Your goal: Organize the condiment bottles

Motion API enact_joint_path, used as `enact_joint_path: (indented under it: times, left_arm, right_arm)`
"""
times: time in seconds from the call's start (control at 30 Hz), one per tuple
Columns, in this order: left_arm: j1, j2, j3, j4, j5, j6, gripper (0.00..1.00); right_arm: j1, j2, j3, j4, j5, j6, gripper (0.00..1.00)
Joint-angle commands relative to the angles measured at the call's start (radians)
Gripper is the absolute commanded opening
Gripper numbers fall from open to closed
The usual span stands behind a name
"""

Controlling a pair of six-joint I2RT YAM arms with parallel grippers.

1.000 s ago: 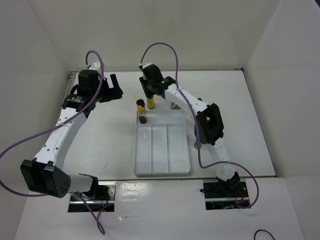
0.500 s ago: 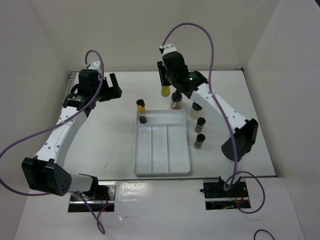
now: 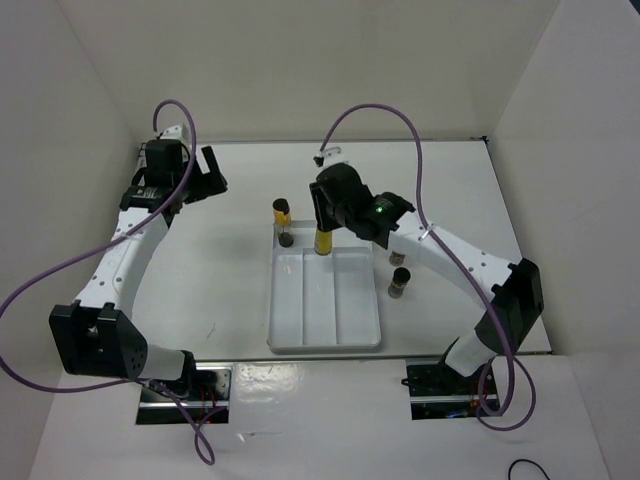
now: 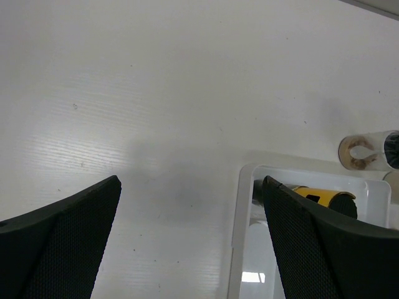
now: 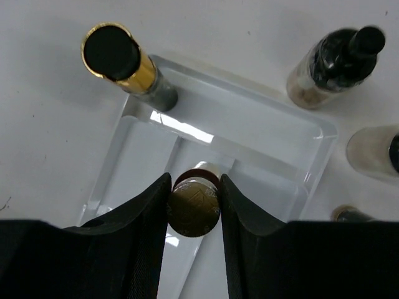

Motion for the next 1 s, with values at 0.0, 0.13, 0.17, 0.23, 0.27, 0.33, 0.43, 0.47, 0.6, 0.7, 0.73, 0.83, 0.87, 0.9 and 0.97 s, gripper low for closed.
enact_joint_path:
  times: [0.0, 0.13, 0.17, 0.23, 0.27, 0.33, 0.43, 0.47, 0.6, 0.7, 0.73, 0.83, 0.87, 0.9, 0.97]
  left_arm:
    - [0.009, 0.002, -0.025, 0.045, 0.027, -0.013, 1.0]
    - [0.02, -0.007, -0.043, 0.054, 0.028, -0.022, 1.0]
    - [0.02, -0.007, -0.043, 0.063, 0.028, -0.022, 1.0]
    - [0.02, -0.017, -0.054, 0.063, 0.028, -0.022, 1.0]
    - [0.02, -0.017, -0.054, 0.063, 0.028, -0.022, 1.0]
    - [0.02, -0.017, -0.063, 0.063, 0.028, -0.022, 1.0]
    - [0.02, -0.017, -0.063, 0.063, 0.028, -0.022, 1.0]
    - [0.02, -0.017, -0.072, 0.073, 0.028, -0.022, 1.0]
    - [0.02, -0.017, -0.072, 0.073, 0.028, -0.022, 1.0]
    - [0.02, -0.017, -0.072, 0.073, 0.028, -0.022, 1.0]
    - [0.02, -0.017, -0.072, 0.073, 0.028, -0.022, 1.0]
    - [0.02, -0.017, -0.072, 0.073, 0.028, -0.022, 1.0]
    - [0.02, -0.017, -0.072, 0.073, 0.028, -0.022, 1.0]
    - [0.02, -0.017, -0.072, 0.073, 0.028, -0.022, 1.0]
    - [0.02, -0.017, -0.072, 0.073, 0.028, -0.022, 1.0]
  right_arm:
    - [0.03, -0.119, -0.073, 0.166, -0.03, 0.082, 0.0]
    - [0.117, -0.143, -0.146, 0.308, -0.012, 0.05, 0.0]
    - [0.152, -0.143, -0.147, 0.325, 0.003, 0.05, 0.0]
    - [0.177, -0.131, -0.169, 0.37, 0.028, 0.029, 0.0]
    - [0.177, -0.131, -0.17, 0.381, 0.028, 0.029, 0.0]
    - [0.186, -0.108, -0.17, 0.393, 0.037, 0.019, 0.0]
    - [0.186, -0.065, -0.145, 0.402, 0.037, 0.009, 0.0]
    - [0.186, -0.044, -0.136, 0.411, 0.046, 0.009, 0.0]
    - [0.186, 0.016, -0.116, 0.421, 0.06, -0.01, 0.0]
    - [0.186, 0.064, -0.085, 0.421, 0.069, -0.021, 0.0]
    - [0.186, 0.076, -0.07, 0.421, 0.069, -0.021, 0.0]
    - [0.195, 0.116, -0.061, 0.43, 0.069, -0.03, 0.0]
    - [0.195, 0.116, -0.061, 0.442, 0.069, -0.03, 0.0]
    - [0.195, 0.13, -0.061, 0.454, 0.069, -0.03, 0.0]
    - [0.195, 0.143, -0.061, 0.454, 0.069, -0.03, 0.0]
